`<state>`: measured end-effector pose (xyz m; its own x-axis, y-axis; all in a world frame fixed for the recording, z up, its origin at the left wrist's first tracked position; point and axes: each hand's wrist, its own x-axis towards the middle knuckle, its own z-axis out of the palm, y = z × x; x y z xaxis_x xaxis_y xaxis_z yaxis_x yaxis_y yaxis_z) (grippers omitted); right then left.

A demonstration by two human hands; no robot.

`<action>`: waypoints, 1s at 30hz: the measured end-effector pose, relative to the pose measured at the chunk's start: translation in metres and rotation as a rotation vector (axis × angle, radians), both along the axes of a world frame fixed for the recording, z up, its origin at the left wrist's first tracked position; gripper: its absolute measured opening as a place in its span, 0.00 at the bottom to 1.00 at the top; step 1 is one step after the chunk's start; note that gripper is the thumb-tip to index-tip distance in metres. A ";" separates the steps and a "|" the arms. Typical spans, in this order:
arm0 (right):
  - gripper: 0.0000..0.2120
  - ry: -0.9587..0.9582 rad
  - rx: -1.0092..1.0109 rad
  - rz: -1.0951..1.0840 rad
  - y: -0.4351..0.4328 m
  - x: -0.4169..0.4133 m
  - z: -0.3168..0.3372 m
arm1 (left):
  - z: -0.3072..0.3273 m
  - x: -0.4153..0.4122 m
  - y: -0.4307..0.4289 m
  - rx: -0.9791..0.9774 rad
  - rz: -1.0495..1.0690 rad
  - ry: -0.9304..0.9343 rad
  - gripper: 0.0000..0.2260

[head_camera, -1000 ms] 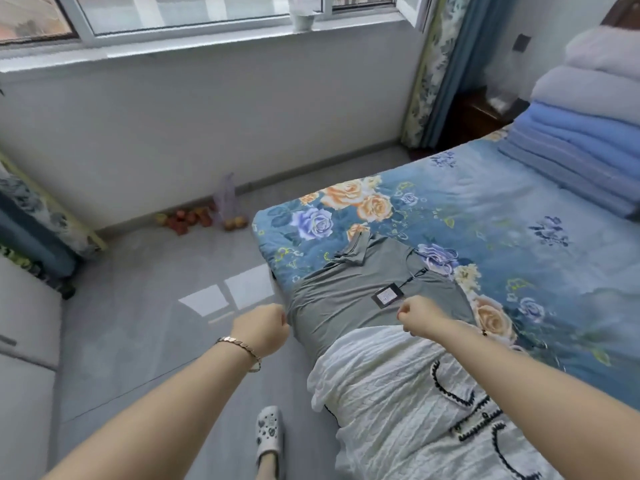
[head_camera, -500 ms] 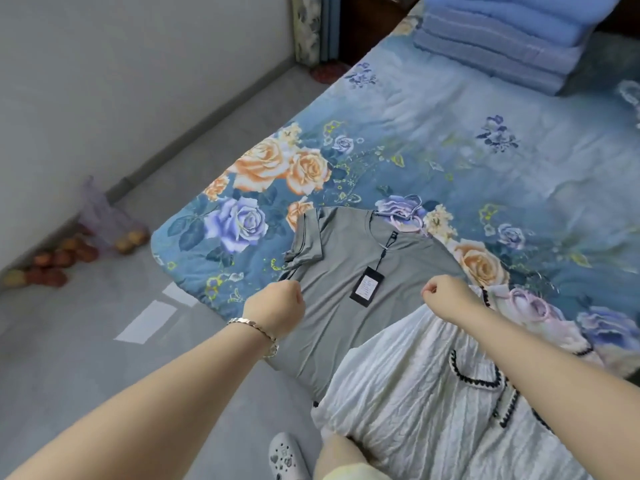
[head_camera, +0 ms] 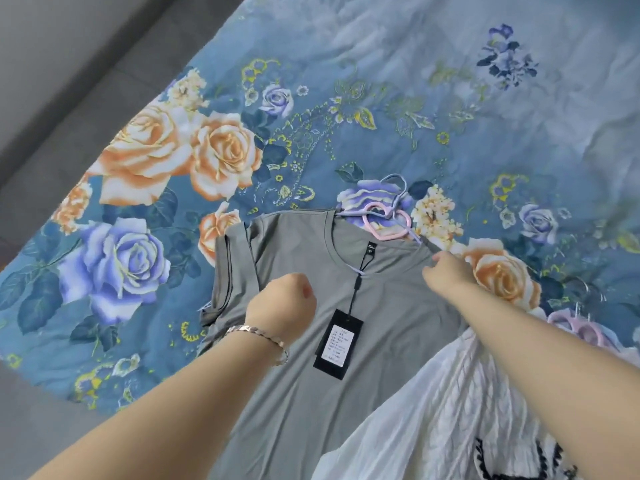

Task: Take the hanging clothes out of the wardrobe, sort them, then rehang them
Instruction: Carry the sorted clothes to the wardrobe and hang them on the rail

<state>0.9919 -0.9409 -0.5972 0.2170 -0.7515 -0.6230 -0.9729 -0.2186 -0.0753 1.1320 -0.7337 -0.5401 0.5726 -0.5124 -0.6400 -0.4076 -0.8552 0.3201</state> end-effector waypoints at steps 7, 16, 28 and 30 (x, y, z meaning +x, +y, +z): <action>0.17 0.026 -0.191 -0.017 -0.030 0.025 -0.070 | -0.061 0.016 -0.030 0.066 0.007 0.037 0.11; 0.13 -0.171 -0.217 0.059 -0.019 0.007 -0.042 | -0.053 0.019 -0.013 0.028 0.072 0.095 0.12; 0.18 -0.896 -0.184 0.289 0.099 -0.041 0.110 | 0.080 -0.022 0.087 -0.145 0.126 -0.024 0.08; 0.12 -0.933 -0.168 0.300 0.126 -0.042 0.150 | 0.113 -0.033 0.113 -0.179 0.123 -0.053 0.08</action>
<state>0.9500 -0.8152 -0.4473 0.7615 -0.6482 0.0036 -0.4425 -0.5238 -0.7279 1.0989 -0.6205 -0.4272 0.6681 -0.5393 -0.5127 -0.3240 -0.8311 0.4520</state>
